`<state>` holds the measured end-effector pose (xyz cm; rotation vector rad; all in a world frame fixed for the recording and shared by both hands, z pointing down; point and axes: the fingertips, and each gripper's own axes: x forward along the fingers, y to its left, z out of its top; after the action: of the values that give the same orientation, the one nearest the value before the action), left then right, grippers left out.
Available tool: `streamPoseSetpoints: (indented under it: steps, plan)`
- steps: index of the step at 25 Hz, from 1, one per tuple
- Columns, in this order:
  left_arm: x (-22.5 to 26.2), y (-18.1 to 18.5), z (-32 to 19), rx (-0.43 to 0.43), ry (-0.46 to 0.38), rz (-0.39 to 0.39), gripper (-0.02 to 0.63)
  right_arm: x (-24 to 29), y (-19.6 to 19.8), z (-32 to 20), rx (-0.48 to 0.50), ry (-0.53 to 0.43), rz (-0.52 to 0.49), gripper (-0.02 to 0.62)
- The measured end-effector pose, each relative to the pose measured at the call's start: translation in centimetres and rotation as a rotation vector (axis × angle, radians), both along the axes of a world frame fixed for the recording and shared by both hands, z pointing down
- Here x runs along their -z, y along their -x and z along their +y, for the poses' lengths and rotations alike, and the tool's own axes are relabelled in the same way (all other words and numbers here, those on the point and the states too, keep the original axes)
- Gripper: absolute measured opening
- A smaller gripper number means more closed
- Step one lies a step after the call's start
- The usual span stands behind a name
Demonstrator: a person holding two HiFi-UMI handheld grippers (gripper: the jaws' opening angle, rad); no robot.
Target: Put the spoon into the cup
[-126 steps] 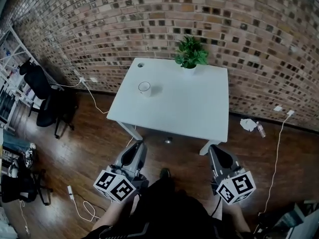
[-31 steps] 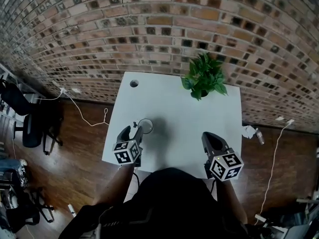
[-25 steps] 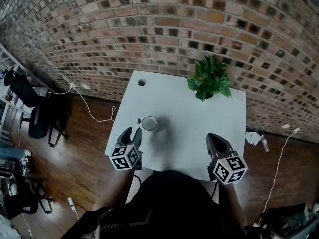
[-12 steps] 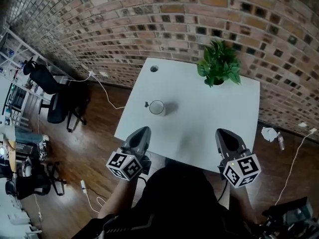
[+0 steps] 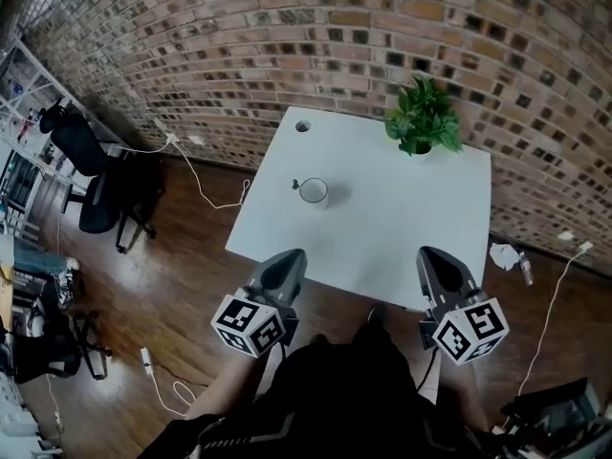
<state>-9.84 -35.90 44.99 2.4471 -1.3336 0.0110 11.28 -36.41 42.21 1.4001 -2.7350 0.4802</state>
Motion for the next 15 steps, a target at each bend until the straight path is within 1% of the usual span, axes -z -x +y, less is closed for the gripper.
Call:
streamPoseSetpoints:
  steps: [3,5,9,12,15]
  plan:
    - [1.1,1.2,2.4,-0.041,-0.047,-0.022,0.011,-0.4,1.5,2.5,-0.017,0.017,0.01,0.006]
    - [1.1,2.6,3.7,-0.044,-0.039,-0.017,0.011,-0.8,2.6,4.1,-0.032,0.031,0.034,0.006]
    - [0.7,4.6,5.8,-0.07,-0.022,0.0,0.011,-0.4,4.7,7.5,-0.047,0.008,0.05,0.006]
    - [1.4,4.7,7.0,-0.09,-0.023,0.029,0.011,-1.1,5.1,9.8,-0.059,0.028,0.063,0.006]
    - [1.8,4.0,8.6,-0.102,-0.044,0.062,0.011,-1.3,4.4,11.4,-0.075,0.036,0.075,0.006]
